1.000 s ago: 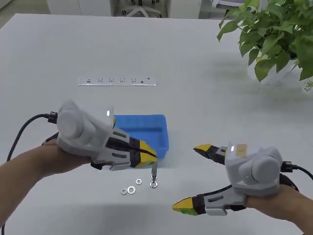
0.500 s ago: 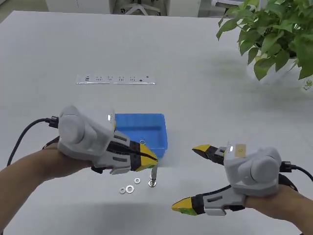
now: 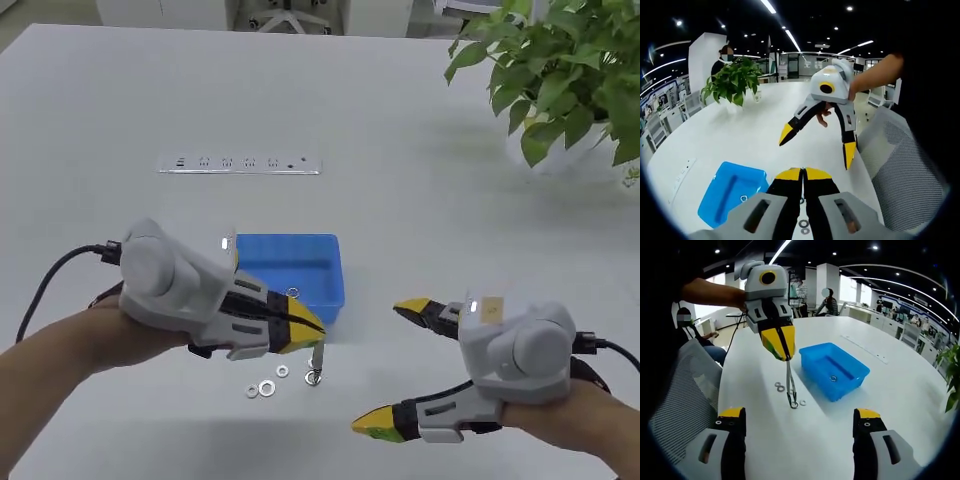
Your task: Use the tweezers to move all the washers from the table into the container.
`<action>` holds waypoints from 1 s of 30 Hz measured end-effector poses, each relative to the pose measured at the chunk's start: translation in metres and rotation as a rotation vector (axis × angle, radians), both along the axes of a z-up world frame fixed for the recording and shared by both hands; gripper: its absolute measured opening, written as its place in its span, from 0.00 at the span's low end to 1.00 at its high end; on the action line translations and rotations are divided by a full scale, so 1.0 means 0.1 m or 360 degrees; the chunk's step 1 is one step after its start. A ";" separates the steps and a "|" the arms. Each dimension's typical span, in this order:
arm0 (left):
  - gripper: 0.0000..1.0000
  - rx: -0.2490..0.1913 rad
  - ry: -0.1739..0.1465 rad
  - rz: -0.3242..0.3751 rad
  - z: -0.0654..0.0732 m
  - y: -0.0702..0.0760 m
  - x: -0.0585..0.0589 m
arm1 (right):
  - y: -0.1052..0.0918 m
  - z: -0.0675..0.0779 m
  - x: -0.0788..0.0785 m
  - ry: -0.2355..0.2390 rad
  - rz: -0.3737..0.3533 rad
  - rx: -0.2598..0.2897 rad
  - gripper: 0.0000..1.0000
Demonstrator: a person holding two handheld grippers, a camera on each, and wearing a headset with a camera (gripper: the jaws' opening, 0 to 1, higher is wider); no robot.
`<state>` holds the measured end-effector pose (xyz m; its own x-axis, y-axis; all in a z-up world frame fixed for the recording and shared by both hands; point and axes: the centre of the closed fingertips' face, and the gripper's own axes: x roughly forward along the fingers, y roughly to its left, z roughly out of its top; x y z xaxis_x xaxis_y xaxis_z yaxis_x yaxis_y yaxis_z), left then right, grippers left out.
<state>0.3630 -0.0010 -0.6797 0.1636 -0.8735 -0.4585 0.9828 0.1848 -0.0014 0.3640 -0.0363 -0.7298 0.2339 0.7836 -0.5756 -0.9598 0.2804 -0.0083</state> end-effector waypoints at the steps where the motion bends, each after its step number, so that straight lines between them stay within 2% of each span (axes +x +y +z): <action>1: 0.04 0.0004 -0.0003 -0.0003 0.00 0.00 0.00 | 0.00 0.00 0.00 0.0001 0.0002 -0.0001 0.89; 13: 0.04 0.0015 -0.0003 -0.0017 -0.05 0.02 -0.01 | 0.04 0.00 -0.01 -0.0006 0.0036 0.0001 0.86; 22: 0.04 0.0033 -0.0005 -0.0038 -0.05 0.03 -0.02 | 0.13 0.01 -0.02 -0.0059 0.0159 -0.0007 0.73; 30: 0.03 0.0051 -0.0001 -0.0060 -0.05 0.03 -0.03 | 0.25 -0.03 -0.01 -0.0080 0.0287 -0.0026 0.58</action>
